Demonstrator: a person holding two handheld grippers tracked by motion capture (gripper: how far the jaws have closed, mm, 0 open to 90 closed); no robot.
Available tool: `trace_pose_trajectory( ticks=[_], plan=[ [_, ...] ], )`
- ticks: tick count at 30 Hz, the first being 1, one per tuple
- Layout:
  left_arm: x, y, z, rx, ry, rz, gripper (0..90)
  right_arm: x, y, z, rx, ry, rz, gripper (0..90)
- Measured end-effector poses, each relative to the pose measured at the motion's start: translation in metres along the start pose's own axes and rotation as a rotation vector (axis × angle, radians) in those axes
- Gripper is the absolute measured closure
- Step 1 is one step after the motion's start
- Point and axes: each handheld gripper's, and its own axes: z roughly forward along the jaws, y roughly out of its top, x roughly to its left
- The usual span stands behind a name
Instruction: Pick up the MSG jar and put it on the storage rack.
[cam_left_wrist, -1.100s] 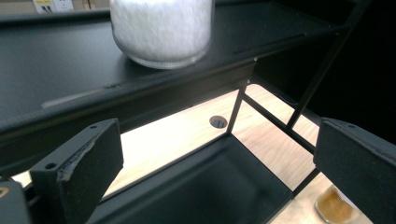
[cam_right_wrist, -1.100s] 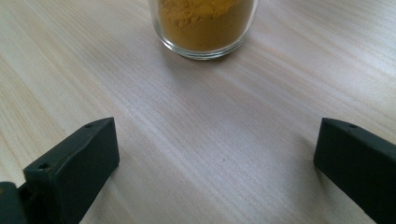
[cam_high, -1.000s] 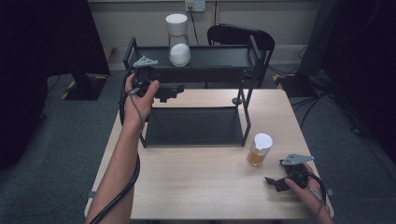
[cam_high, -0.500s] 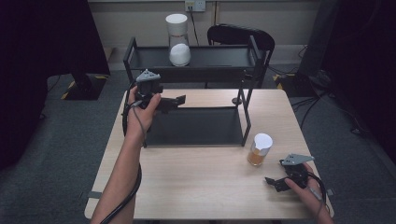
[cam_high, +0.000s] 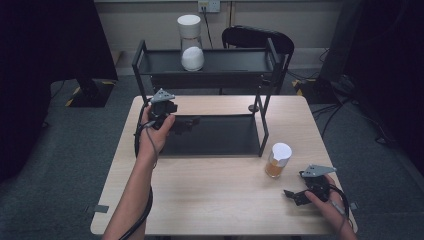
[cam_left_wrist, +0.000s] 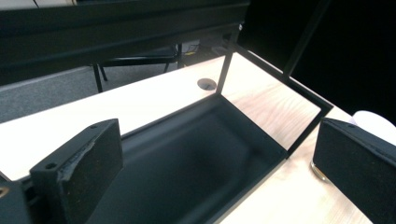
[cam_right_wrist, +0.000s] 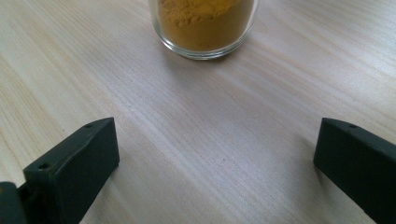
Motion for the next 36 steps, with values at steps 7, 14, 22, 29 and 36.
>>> trace_pose_trajectory(
  ticks=[7, 14, 22, 29, 36],
  plan=[
    [0.002, -0.016, 0.007, 0.021, -0.007, -0.012, 1.0, 0.000, 0.000, 0.000, 0.000, 0.000, 0.000, 0.0],
    [0.002, -0.029, 0.010, 0.037, -0.009, -0.018, 1.1, 0.000, 0.000, 0.000, 0.000, 0.000, 0.000, 0.0],
    [0.002, -0.044, 0.016, 0.052, -0.025, -0.023, 1.1, 0.000, 0.000, 0.000, 0.000, -0.001, 0.001, 0.0],
    [0.001, -0.056, 0.019, 0.059, -0.035, -0.034, 1.2, 0.000, 0.000, 0.000, 0.000, -0.001, 0.001, 0.0],
    [0.001, -0.067, 0.022, 0.068, -0.040, -0.042, 1.3, 0.000, 0.000, 0.000, 0.000, -0.001, 0.001, 0.0]
  ],
)
